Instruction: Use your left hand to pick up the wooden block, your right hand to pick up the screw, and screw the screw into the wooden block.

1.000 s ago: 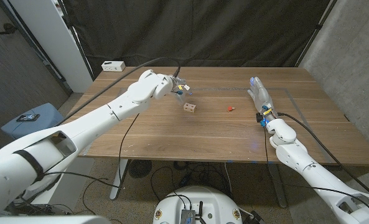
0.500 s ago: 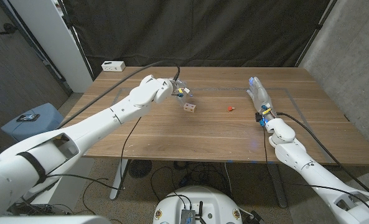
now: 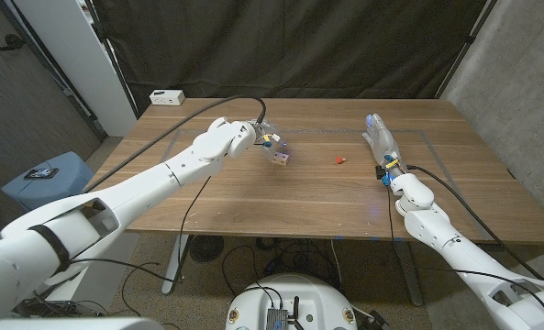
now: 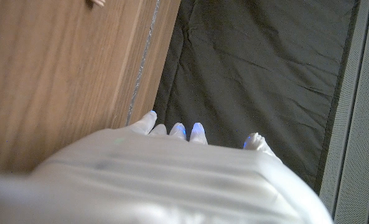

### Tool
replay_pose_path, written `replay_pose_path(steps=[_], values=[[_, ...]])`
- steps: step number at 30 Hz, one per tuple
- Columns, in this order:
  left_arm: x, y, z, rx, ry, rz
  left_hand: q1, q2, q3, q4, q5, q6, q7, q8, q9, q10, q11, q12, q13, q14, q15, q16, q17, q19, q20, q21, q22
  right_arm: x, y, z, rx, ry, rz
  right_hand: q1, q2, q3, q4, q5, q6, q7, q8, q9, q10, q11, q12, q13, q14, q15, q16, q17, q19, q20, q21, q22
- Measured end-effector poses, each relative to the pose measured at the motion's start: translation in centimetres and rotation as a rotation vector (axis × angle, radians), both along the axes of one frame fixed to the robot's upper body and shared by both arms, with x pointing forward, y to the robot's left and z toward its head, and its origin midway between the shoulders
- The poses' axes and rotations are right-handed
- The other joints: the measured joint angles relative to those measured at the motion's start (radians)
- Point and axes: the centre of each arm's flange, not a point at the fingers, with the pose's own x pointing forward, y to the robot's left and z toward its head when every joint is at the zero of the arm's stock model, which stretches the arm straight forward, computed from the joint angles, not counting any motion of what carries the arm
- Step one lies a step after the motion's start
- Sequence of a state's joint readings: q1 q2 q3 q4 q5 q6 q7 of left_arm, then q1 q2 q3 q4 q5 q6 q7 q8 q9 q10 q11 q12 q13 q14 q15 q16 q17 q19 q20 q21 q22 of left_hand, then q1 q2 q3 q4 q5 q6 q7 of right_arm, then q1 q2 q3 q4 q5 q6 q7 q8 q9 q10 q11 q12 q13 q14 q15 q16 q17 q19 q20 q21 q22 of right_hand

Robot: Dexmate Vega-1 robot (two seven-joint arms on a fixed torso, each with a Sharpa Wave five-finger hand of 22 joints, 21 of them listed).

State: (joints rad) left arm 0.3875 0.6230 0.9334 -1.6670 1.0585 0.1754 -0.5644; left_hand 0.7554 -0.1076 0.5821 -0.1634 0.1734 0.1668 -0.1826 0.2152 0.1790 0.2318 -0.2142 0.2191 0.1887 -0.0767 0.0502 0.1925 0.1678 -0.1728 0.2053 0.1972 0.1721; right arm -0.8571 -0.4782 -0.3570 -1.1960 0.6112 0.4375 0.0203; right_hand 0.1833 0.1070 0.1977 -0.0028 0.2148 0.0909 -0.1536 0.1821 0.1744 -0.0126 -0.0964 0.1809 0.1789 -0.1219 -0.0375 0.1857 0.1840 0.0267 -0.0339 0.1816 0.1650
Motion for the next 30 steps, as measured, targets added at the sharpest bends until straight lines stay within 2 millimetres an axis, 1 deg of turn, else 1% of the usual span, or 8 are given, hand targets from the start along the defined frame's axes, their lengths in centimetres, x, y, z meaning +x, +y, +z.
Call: replay_pose_path(steps=[7, 9, 17, 19, 21, 23, 28, 30], values=[[0.2, -0.3, -0.5, -0.006, -0.007, -0.017, 0.008, 0.000, -0.003, 0.003, 0.000, 0.005, 0.002, 0.000, 0.000, 0.013, 0.002, 0.000, 0.000, 0.017, -0.013, 0.000, 0.000, 0.000, 0.000, 0.000, 0.000, 0.0, -0.1, -0.1, 0.003, 0.002, 0.000, 0.000, 0.000, 0.000, 0.000, 0.000, 0.000, 0.000, 0.000, 0.000, 0.000, 0.000, 0.000, 0.000, 0.000, 0.000, 0.000, 0.000, 0.000, 0.000, 0.000, 0.000], [0.2, -0.4, -0.7, -0.008, -0.008, -0.018, 0.008, 0.000, -0.011, 0.003, 0.000, 0.010, -0.002, 0.000, 0.000, 0.022, 0.003, 0.008, 0.000, 0.023, -0.015, 0.000, 0.000, 0.000, 0.000, 0.000, 0.000, 0.0, -0.1, -0.2, 0.004, 0.003, 0.000, 0.000, 0.000, 0.000, 0.000, 0.000, 0.000, 0.000, 0.000, 0.000, 0.000, 0.000, 0.000, 0.000, 0.000, 0.000, 0.000, 0.000, 0.000, 0.000, 0.000, 0.000], [0.3, -0.5, -1.6, -0.015, -0.022, -0.014, 0.013, 0.005, -0.021, 0.005, 0.000, 0.033, 0.008, 0.000, 0.000, 0.048, 0.002, 0.014, 0.005, 0.062, -0.020, 0.005, 0.000, 0.000, 0.000, 0.000, 0.000, -0.1, -0.3, -0.4, 0.007, 0.006, -0.003, 0.000, 0.000, 0.001, -0.001, 0.000, 0.000, 0.000, 0.000, 0.000, 0.000, 0.000, 0.000, 0.000, 0.000, 0.000, 0.000, 0.000, 0.000, 0.000, 0.000, 0.000], [0.3, -0.5, -1.8, -0.019, -0.033, -0.013, 0.013, 0.005, -0.021, 0.005, 0.000, 0.034, 0.009, 0.000, 0.000, 0.057, 0.003, 0.015, 0.005, 0.072, -0.011, 0.008, 0.000, 0.000, 0.000, 0.000, 0.000, -0.1, -0.4, -0.5, 0.007, 0.006, -0.003, -0.001, -0.001, 0.003, -0.003, 0.000, 0.000, 0.000, 0.000, 0.000, 0.000, 0.000, 0.000, 0.000, 0.000, 0.000, 0.000, 0.000, 0.000, 0.000, 0.000, 0.000], [0.3, -0.5, -2.0, -0.020, -0.038, -0.014, 0.018, 0.010, -0.021, 0.005, 0.000, 0.035, 0.010, 0.000, 0.000, 0.059, 0.002, 0.015, 0.005, 0.082, -0.011, 0.008, 0.000, 0.000, 0.000, 0.000, 0.000, -0.2, -0.4, -0.5, 0.007, 0.006, -0.003, -0.004, -0.004, 0.003, -0.003, 0.000, 0.000, 0.000, 0.000, 0.000, 0.000, 0.000, 0.000, 0.000, 0.000, 0.000, 0.000, 0.000, 0.000, 0.000, 0.000, 0.000], [0.3, -0.5, -2.2, -0.020, -0.043, -0.015, 0.023, 0.006, -0.023, 0.003, 0.000, 0.039, 0.014, 0.000, 0.000, 0.064, 0.001, 0.015, 0.005, 0.085, -0.007, 0.008, 0.000, 0.000, 0.000, 0.000, 0.000, -0.2, -0.4, -0.5, 0.007, 0.006, -0.003, -0.004, -0.004, 0.003, -0.003, 0.000, 0.000, 0.000, 0.000, 0.000, 0.000, 0.000, 0.000, 0.000, 0.000, 0.000, 0.000, 0.000, 0.000, 0.000, 0.000, 0.000], [0.3, -0.6, -2.6, -0.023, -0.053, -0.018, 0.025, 0.006, -0.025, 0.001, 0.000, 0.039, 0.014, 0.000, 0.000, 0.075, 0.001, 0.019, 0.009, 0.102, -0.013, 0.008, 0.000, 0.000, 0.000, 0.000, 0.000, -0.3, -0.5, -0.6, 0.008, 0.006, -0.003, -0.004, -0.004, 0.003, -0.003, 0.000, 0.000, 0.000, 0.000, 0.000, 0.000, 0.000, 0.000, 0.000, 0.000, 0.000, 0.000, 0.000, 0.000, 0.000, 0.000, 0.000], [0.4, -0.6, -2.8, -0.026, -0.058, -0.019, 0.031, 0.008, -0.025, 0.001, 0.000, 0.045, 0.009, 0.000, 0.000, 0.083, 0.002, 0.023, 0.010, 0.111, -0.007, 0.008, 0.000, 0.000, 0.000, 0.000, 0.000, -0.3, -0.5, -0.6, 0.009, 0.006, -0.003, -0.004, -0.004, 0.003, -0.003, 0.000, 0.000, 0.000, 0.000, 0.000, 0.000, 0.000, 0.000, 0.000, 0.000, 0.000, 0.000, 0.000, 0.000, 0.000, 0.000, 0.000]])
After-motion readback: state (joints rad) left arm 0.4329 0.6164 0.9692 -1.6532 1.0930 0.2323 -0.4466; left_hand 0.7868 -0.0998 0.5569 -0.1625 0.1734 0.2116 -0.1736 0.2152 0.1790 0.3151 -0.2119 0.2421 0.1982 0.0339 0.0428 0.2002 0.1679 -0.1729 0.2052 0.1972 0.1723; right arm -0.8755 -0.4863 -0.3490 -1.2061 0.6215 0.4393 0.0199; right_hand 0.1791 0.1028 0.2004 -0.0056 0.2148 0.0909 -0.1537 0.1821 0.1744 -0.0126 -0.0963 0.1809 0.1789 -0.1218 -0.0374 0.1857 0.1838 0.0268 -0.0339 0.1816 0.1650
